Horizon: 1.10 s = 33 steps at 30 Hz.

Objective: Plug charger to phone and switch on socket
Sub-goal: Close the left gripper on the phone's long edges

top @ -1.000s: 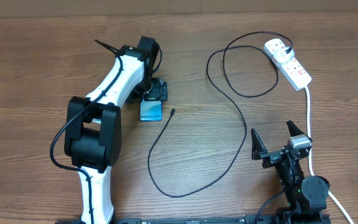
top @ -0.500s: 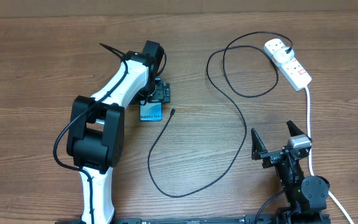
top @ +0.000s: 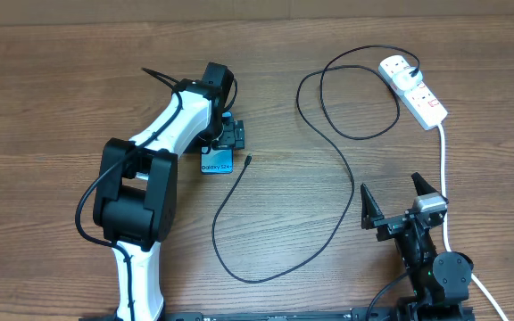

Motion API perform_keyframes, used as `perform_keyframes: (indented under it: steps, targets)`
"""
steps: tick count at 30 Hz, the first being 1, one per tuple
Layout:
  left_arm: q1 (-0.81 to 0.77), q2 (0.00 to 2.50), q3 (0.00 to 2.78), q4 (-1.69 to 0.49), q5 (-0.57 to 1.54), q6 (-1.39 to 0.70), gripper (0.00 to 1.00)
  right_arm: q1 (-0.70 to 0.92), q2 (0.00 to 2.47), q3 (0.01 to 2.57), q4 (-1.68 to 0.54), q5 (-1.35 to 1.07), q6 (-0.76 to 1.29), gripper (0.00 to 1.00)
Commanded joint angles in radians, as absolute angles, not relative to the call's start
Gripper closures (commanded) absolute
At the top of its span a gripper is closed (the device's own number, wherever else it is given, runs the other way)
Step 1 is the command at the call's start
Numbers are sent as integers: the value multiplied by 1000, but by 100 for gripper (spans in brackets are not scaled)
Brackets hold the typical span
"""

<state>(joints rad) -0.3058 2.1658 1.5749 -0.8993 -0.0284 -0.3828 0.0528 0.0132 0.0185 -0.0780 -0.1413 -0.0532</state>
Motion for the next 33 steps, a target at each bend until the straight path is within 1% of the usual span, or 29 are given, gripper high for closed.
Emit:
perform_keyframes:
  steps: [1, 6, 9, 10, 11, 12, 13, 14, 17, 18, 19, 20, 26, 27, 29, 33]
  targets:
    - [-307, 2188, 1532, -904, -48, -389, 6, 50, 9, 8, -73, -133, -57, 0]
    - [-307, 2188, 1513, -892, -47, -390, 8, 50, 9, 8, -73, -133, -57, 0]
    - [-307, 2188, 1512, -892, -47, -390, 5, 50, 9, 8, -73, -133, -57, 0]
    - [-307, 2188, 1512, -893, -47, -390, 8, 50, 9, 8, -73, -133, -57, 0]
    - [-307, 2188, 1512, -893, -47, -390, 16, 50, 9, 8, -73, -133, -57, 0]
    - [-307, 2188, 1512, -893, -47, -390, 20, 50, 9, 8, -73, -133, -57, 0]
    - [-307, 2188, 1512, -893, -47, -390, 19, 50, 9, 8, -73, -133, -57, 0]
    - [-307, 2188, 1512, -893, -47, -390, 13, 50, 9, 8, -73, -133, -57, 0]
    - [-307, 2188, 1512, -892, -47, -389, 12, 50, 9, 8, -73, -133, -57, 0]
    - [-307, 2188, 1512, -892, -47, -389, 9, 50, 9, 8, -73, -133, -57, 0]
    - [-307, 2188, 1512, -892, -47, -390, 1, 50, 9, 8, -73, -133, -57, 0]
    - [-306, 2188, 1512, -892, -47, -390, 0, 50, 9, 8, -73, -133, -57, 0]
    - [-279, 2188, 1512, -885, -2, -390, 1, 50, 9, 8, -73, -133, -57, 0]
    - [-274, 2188, 1512, -886, 1, -390, 2, 50, 9, 8, -73, -133, -57, 0]
    - [-267, 2188, 1511, -890, 1, -390, 9, 50, 9, 8, -73, -133, -57, 0]
    - [-267, 2188, 1507, -889, -3, -389, 11, 50, 9, 8, -73, -133, -57, 0]
